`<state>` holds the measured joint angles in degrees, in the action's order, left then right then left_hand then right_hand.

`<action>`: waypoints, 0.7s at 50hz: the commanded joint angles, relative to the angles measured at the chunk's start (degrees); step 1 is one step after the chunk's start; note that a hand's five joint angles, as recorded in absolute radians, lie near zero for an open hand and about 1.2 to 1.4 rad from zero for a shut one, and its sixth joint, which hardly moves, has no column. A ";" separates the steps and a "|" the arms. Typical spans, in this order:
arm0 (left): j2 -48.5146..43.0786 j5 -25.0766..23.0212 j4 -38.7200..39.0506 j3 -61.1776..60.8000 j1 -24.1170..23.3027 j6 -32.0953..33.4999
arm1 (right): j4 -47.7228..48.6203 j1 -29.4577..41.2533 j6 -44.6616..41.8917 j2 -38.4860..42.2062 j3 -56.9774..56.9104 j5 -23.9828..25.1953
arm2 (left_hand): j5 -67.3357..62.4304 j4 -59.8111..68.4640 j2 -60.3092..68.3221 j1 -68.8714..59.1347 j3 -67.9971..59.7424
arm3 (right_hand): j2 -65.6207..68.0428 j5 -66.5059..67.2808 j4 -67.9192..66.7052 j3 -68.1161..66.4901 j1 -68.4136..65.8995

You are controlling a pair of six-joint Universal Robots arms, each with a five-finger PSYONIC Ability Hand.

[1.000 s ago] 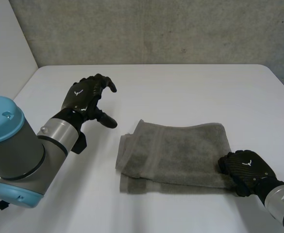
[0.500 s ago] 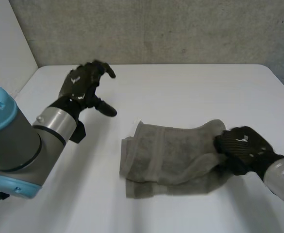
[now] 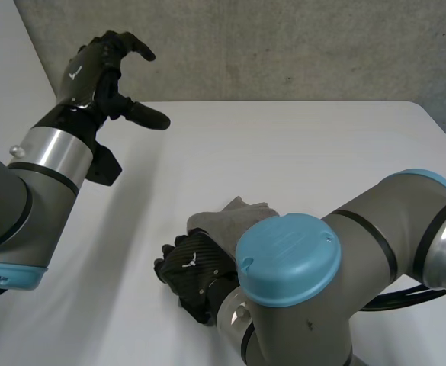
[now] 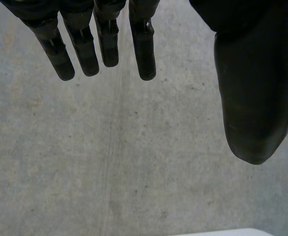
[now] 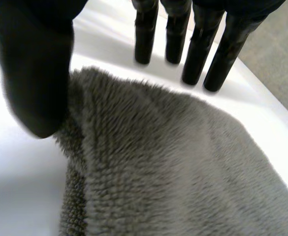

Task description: Fold the towel.

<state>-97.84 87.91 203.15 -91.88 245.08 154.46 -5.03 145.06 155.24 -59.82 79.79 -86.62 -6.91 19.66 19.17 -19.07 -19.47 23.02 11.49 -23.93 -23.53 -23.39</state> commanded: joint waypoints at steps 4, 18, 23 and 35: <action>-3.49 -0.63 -0.21 0.48 -0.39 0.41 | 1.16 -6.79 8.57 -9.33 3.87 -1.10 | 0.81 -3.56 -3.07 2.97 3.37 | -13.02 -11.49 13.93 13.53 13.39; -6.31 -0.81 -8.28 -1.97 -7.41 0.49 | 0.46 -23.58 14.12 -23.93 16.08 5.84 | 0.81 -3.56 -3.07 2.97 3.37 | -13.02 -11.49 13.93 13.53 13.39; -7.19 -1.16 -10.14 -4.44 -9.44 0.67 | 0.80 -26.49 14.65 -24.11 19.78 8.13 | 0.81 -3.56 -3.07 2.97 3.37 | -13.02 -11.49 13.93 13.53 13.39; -12.90 -0.55 -11.37 -8.04 -14.10 5.84 | 9.14 -27.82 24.13 -18.25 25.41 9.02 | 0.98 -3.73 -3.24 3.14 3.53 | -13.02 -11.49 13.93 13.53 13.39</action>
<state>-108.85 86.87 192.09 -97.96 231.75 157.06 -0.11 117.04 175.12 -82.51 103.32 -77.58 -6.90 19.66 19.15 -19.07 -19.47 14.85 3.58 -15.37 -14.15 -14.12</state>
